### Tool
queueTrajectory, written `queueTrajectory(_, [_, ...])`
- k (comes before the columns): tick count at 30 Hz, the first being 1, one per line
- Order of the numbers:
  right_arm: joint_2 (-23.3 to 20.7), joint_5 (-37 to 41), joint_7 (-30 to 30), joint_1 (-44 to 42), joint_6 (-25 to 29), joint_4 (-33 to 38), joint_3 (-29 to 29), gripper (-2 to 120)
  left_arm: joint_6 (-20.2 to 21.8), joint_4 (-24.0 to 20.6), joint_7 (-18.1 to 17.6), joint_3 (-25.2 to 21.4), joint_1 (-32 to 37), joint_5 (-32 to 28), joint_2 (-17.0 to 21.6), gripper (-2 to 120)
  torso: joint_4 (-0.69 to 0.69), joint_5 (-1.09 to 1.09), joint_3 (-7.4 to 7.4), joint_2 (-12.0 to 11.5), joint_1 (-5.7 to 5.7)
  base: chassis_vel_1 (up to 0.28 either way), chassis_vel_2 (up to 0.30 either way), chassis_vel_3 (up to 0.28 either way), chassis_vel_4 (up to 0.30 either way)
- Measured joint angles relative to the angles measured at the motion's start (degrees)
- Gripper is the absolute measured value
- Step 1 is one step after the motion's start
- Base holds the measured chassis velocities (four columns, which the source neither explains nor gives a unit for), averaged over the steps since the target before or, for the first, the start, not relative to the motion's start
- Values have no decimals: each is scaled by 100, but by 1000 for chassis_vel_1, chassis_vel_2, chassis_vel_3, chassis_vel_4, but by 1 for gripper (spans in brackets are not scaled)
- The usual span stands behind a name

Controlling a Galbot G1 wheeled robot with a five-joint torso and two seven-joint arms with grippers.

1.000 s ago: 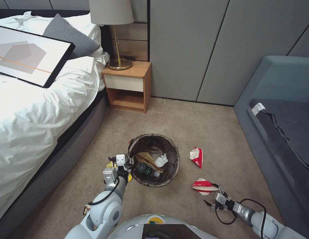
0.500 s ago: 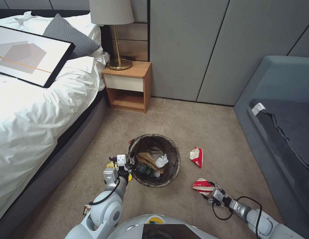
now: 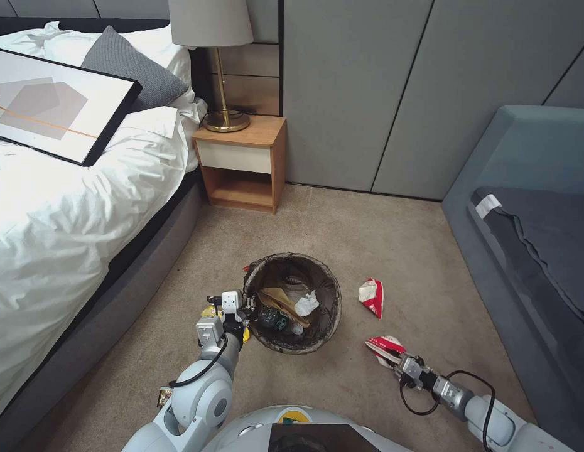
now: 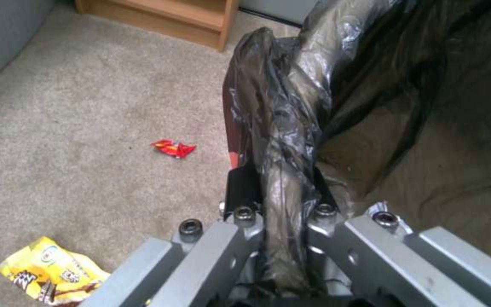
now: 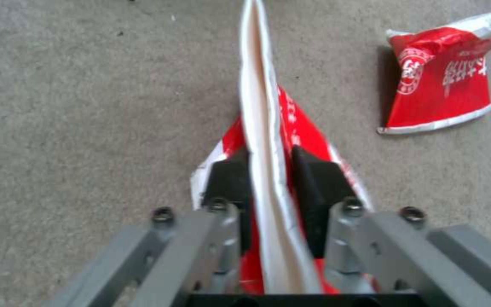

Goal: Pick up the trash bin, then pick up the garbage from the floor and place it into the trash bin.

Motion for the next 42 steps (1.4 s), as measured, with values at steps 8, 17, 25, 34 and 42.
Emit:
queueTrajectory(8, [-12,-1,-9,-16,8,12,36,0,1,0,-2,9,-17,-4,-3,2,0,0,0,0,0,0,0,0,0])
queueTrajectory(17, [21,1,97,-83,-7,96,172,0,4,0,-6,25,-30,-44,12,2,-1,1,0,0,0,0,0,0,0])
queueTrajectory(25, [-159,527,787,-389,-273,1229,1008,0,21,-3,-9,105,-57,-74,94,2,0,0,0,0,0,0,0,0,0])
queueTrajectory(34, [-50,1326,2066,-305,-751,3411,2270,0,40,-6,-11,368,-6,-31,160,2,0,-1,0,0,0,0,0,0,0])
queueTrajectory(42, [41,2096,2546,-170,-1082,5232,2884,0,77,-4,-12,492,-10,-36,216,2,-1,2,0,0,0,0,0,0,0])
